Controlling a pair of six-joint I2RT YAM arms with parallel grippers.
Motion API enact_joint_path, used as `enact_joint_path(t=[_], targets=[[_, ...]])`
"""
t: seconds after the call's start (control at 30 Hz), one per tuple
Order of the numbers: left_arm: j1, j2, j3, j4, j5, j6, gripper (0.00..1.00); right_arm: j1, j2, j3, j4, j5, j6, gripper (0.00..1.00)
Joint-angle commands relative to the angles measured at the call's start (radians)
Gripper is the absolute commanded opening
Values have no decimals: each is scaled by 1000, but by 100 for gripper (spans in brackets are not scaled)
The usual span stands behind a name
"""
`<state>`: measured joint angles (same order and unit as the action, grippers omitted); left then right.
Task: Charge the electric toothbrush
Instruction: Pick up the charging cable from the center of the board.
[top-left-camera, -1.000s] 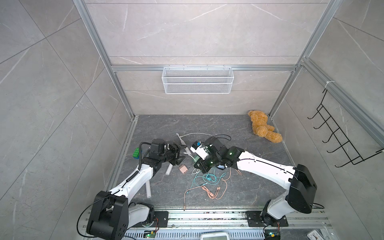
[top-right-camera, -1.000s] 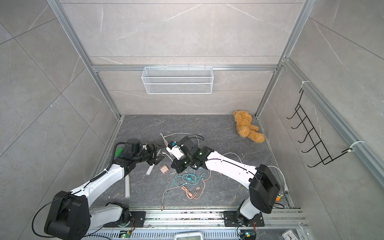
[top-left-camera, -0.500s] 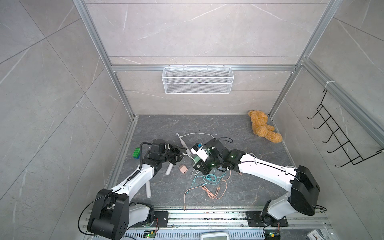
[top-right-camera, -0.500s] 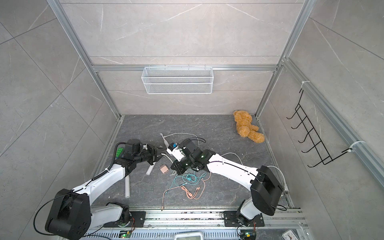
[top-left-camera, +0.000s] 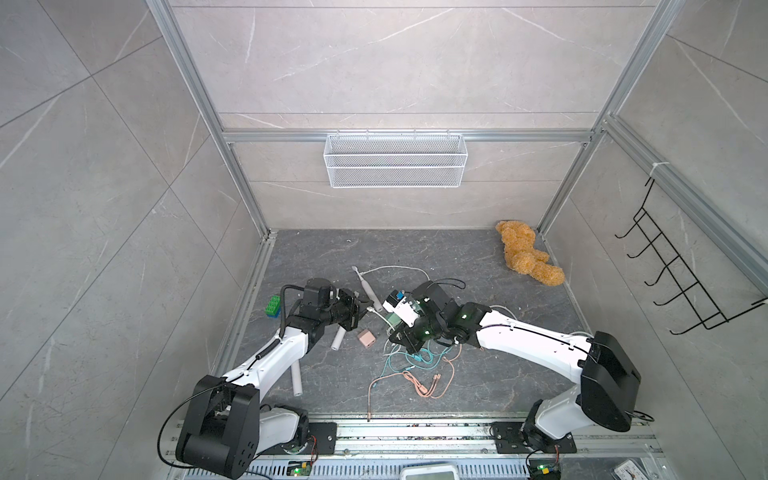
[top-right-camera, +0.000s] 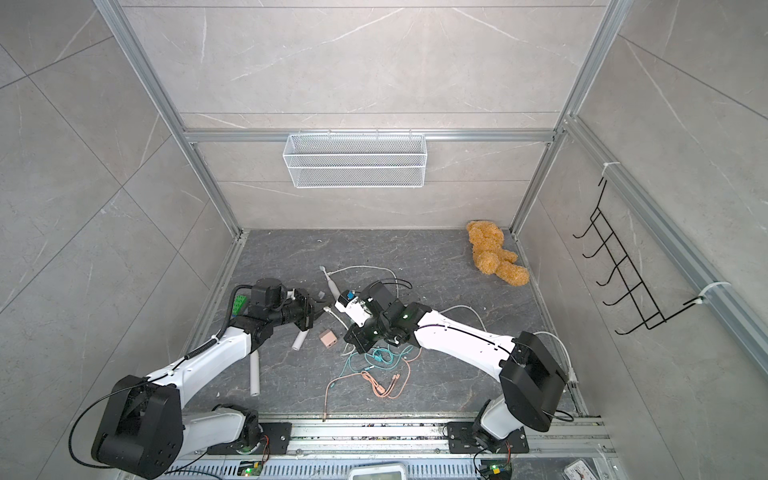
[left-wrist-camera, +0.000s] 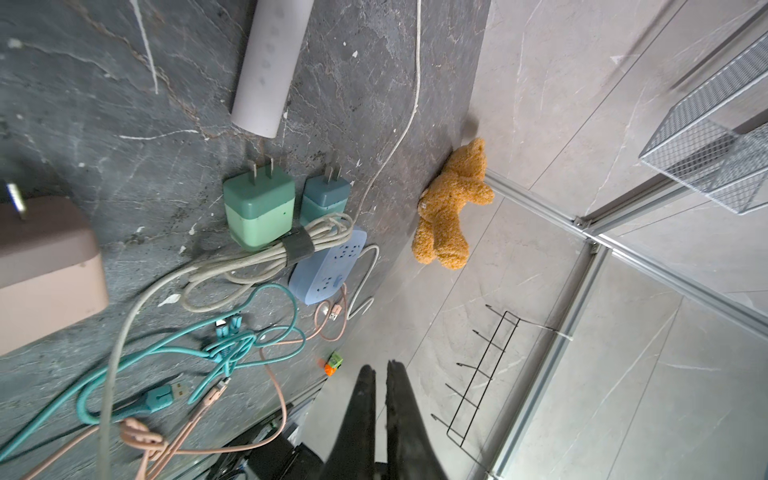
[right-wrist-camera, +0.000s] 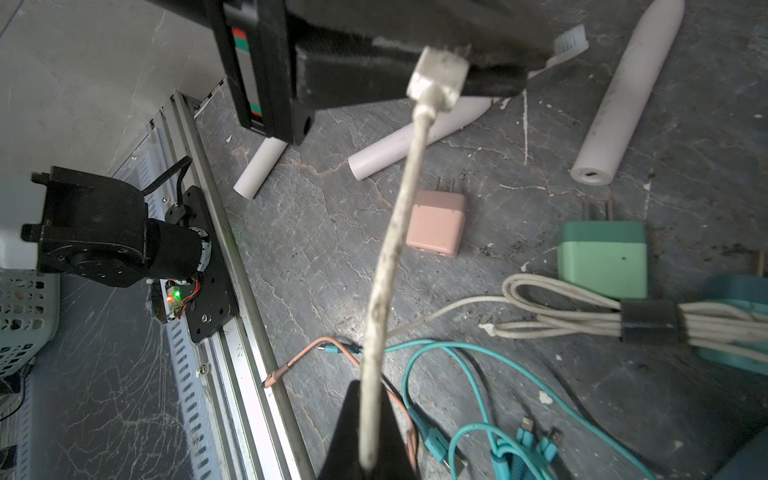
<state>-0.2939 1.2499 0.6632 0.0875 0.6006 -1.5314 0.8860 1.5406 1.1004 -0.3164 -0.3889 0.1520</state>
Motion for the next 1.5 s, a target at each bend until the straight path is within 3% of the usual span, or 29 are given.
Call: enact_joint_path(t=[0.0,0.03,0.07,0.13,0.2,0.33,0.6,0.83,1.17,1.47], targets=[[-1,-1,63,-55,-1,57,0,-1,-25,-21,8,25,-26,0],[-1,-3,71,-75,-4,68,0,-1,-29,-22,7,39,-25,0],[0,-5,78,-91,-7,80,0,-1,-32,-26,9,46,-24,7],[0,-7,106,-161,-14,121,0,-1,-54,-35,11,85,-35,35],[1,-6,140,-248,-27,181,0,1,-90,-52,32,162,-53,50],[0,6,193,-411,-40,289,0,8,-150,-97,147,235,-110,59],[-4,42,219,-499,12,331,0,99,-112,-206,560,313,-332,60],[-5,46,236,-505,45,318,0,177,7,-201,701,459,-501,48],[-11,57,227,-499,74,314,0,192,107,-199,844,585,-551,25],[-11,57,220,-476,92,300,0,192,130,-208,854,616,-573,20]])
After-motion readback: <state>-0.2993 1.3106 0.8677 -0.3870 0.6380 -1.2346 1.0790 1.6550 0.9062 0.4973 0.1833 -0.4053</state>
